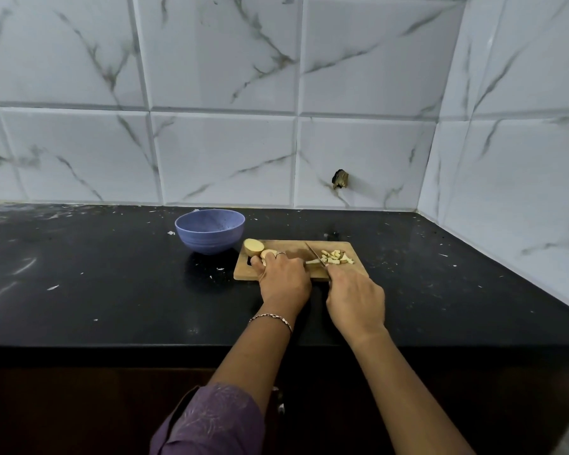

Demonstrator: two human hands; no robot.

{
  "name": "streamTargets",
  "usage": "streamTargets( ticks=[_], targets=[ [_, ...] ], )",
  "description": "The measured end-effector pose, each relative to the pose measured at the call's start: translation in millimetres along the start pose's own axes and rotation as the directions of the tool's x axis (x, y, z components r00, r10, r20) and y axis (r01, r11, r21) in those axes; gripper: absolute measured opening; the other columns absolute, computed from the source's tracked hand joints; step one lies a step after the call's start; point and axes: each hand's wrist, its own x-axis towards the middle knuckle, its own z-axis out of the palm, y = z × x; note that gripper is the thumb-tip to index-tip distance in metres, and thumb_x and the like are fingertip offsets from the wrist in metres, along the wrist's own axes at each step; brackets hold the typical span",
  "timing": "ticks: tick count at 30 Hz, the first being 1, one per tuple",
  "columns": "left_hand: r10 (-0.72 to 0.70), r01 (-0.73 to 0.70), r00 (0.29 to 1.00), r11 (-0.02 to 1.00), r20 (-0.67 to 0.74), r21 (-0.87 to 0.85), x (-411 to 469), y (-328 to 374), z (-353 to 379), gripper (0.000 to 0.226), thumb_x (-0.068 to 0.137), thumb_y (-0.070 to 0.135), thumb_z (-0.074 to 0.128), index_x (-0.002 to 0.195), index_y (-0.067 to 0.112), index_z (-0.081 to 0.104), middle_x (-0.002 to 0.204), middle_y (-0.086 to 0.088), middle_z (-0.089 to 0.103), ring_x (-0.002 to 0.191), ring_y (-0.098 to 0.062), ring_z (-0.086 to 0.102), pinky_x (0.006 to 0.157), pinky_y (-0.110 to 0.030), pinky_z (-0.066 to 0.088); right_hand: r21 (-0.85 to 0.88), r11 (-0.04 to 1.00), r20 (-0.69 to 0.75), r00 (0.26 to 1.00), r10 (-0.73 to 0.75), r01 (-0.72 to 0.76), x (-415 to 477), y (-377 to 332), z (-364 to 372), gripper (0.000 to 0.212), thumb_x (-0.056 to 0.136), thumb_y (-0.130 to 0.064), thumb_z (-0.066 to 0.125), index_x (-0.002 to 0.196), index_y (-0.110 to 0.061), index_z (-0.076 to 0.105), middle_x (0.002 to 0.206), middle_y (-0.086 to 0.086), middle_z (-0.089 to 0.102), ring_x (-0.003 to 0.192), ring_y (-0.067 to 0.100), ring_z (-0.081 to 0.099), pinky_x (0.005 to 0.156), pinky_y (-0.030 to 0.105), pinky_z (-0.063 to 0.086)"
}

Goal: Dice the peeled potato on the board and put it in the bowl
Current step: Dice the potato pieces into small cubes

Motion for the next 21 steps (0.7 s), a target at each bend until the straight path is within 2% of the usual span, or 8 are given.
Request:
streamTargets(
  ticks=[3, 8, 13, 16, 21],
  targets=[
    [0.015, -0.015, 1.000, 1.000, 0.015, -0.006, -3.7, 2.0, -1.3, 0.042, 0.103, 0.042, 0.032, 0.114, 0.022, 0.067, 0.125, -0.007, 0.055, 0.123, -0.027, 0.040, 0.111, -0.054, 0.016, -0.018, 1.000, 0.020, 1.000, -0.018, 0.019, 1.6, -1.1, -1.3, 0.029, 0.099, -0.011, 0.040, 0.113, -0.024, 0.062, 0.105, -0.007, 0.067, 0.090, 0.016, 0.065, 0.066, 0.030, 0.048],
    [0.042, -0.042, 0.999, 0.999, 0.036, 0.017, -8.9, 1.4, -1.3, 0.043, 0.103, 0.043, 0.030, 0.121, 0.023, 0.064, 0.130, -0.010, 0.051, 0.124, -0.028, 0.038, 0.110, -0.055, 0.011, -0.023, 0.999, 0.043, 0.999, -0.028, 0.029, 1.6, -5.8, -3.9, 0.029, 0.102, -0.013, 0.038, 0.116, -0.023, 0.062, 0.105, -0.004, 0.068, 0.090, 0.018, 0.066, 0.066, 0.031, 0.047],
    [0.049, -0.048, 0.997, 0.999, 0.053, -0.002, -12.5, 0.4, -1.2, 0.046, 0.102, 0.045, 0.029, 0.129, 0.022, 0.058, 0.138, -0.014, 0.044, 0.128, -0.031, 0.034, 0.111, -0.056, 0.010, 0.051, 0.997, 0.026, 0.998, 0.056, -0.057, -1.9, -5.2, -2.5, 0.023, 0.096, -0.008, 0.046, 0.106, -0.022, 0.062, 0.099, -0.005, 0.068, 0.086, 0.018, 0.065, 0.066, 0.032, 0.049],
    [0.050, -0.050, 0.997, 0.999, 0.060, -0.005, -12.6, -0.2, -0.4, 0.046, 0.102, 0.045, 0.030, 0.130, 0.022, 0.058, 0.138, -0.015, 0.043, 0.128, -0.031, 0.034, 0.111, -0.057, 0.010, 0.051, 0.995, 0.022, 0.996, 0.081, -0.082, -2.4, -7.1, -1.9, 0.020, 0.096, -0.008, 0.046, 0.103, -0.021, 0.060, 0.095, -0.004, 0.067, 0.083, 0.019, 0.065, 0.064, 0.031, 0.047],
    [0.056, -0.057, 0.996, 0.998, 0.063, 0.002, -11.1, 0.4, 0.5, 0.045, 0.102, 0.046, 0.029, 0.125, 0.021, 0.058, 0.136, -0.015, 0.045, 0.127, -0.031, 0.035, 0.111, -0.057, 0.010, 0.013, 0.999, 0.052, 0.998, 0.038, -0.038, 0.3, -7.2, -1.5, 0.022, 0.095, -0.009, 0.046, 0.107, -0.021, 0.060, 0.098, -0.003, 0.067, 0.088, 0.020, 0.065, 0.065, 0.031, 0.045]
  ],
)
